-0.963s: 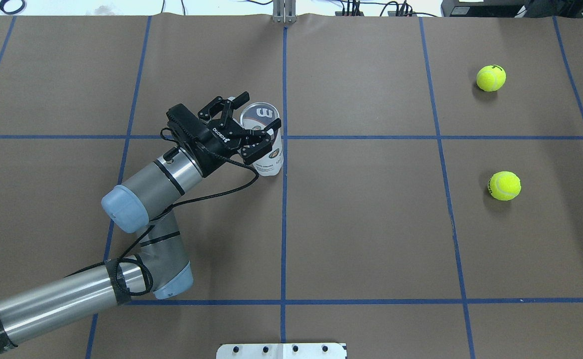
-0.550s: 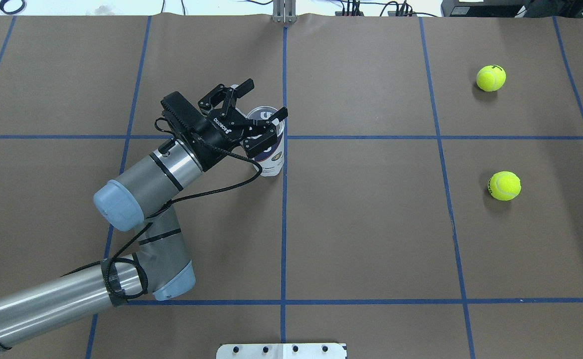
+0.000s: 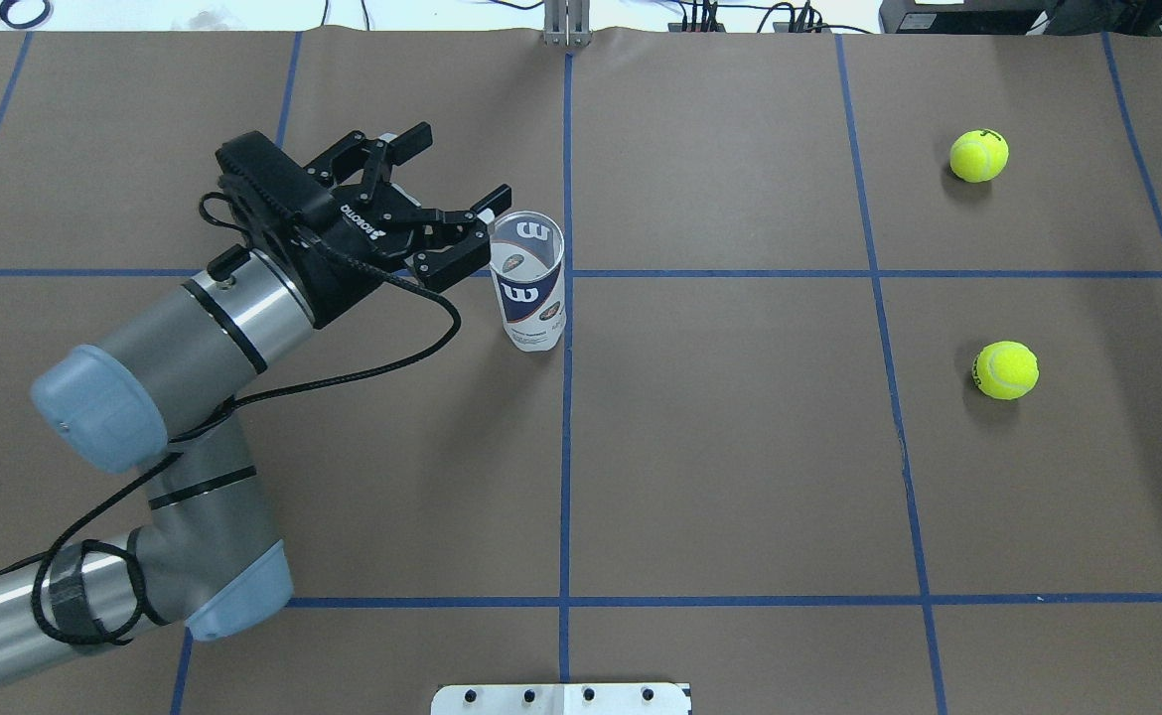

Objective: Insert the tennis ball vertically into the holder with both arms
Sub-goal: 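Draw the left gripper back from the standing can, then reach the right gripper down to the nearer yellow ball while the left gripper waits, then grasp the yellow ball with the right gripper and lift it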

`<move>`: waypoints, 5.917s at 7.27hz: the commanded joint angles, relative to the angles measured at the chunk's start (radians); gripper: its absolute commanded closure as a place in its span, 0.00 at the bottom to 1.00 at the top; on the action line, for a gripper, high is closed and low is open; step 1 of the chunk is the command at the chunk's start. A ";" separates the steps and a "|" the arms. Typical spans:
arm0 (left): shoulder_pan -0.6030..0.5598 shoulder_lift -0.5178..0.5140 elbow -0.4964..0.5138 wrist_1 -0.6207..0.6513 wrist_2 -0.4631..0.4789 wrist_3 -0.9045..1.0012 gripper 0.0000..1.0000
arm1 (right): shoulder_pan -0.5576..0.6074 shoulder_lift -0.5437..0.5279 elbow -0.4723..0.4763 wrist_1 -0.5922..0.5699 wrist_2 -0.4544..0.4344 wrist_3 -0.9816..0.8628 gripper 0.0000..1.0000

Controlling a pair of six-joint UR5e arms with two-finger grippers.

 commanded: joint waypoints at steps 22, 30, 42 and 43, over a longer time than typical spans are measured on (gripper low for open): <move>0.047 0.152 0.094 0.173 -0.115 -0.293 0.01 | -0.666 0.043 0.070 0.361 -0.188 0.678 0.00; 0.047 0.152 0.116 0.164 -0.115 -0.293 0.01 | -0.707 0.079 0.031 0.385 -0.223 0.676 1.00; 0.148 -0.001 0.261 0.164 -0.081 -0.249 0.07 | -0.575 0.302 0.073 0.404 -0.011 0.823 1.00; 0.147 -0.050 0.287 0.162 -0.079 -0.194 0.07 | -0.577 0.325 0.073 0.404 -0.011 0.862 1.00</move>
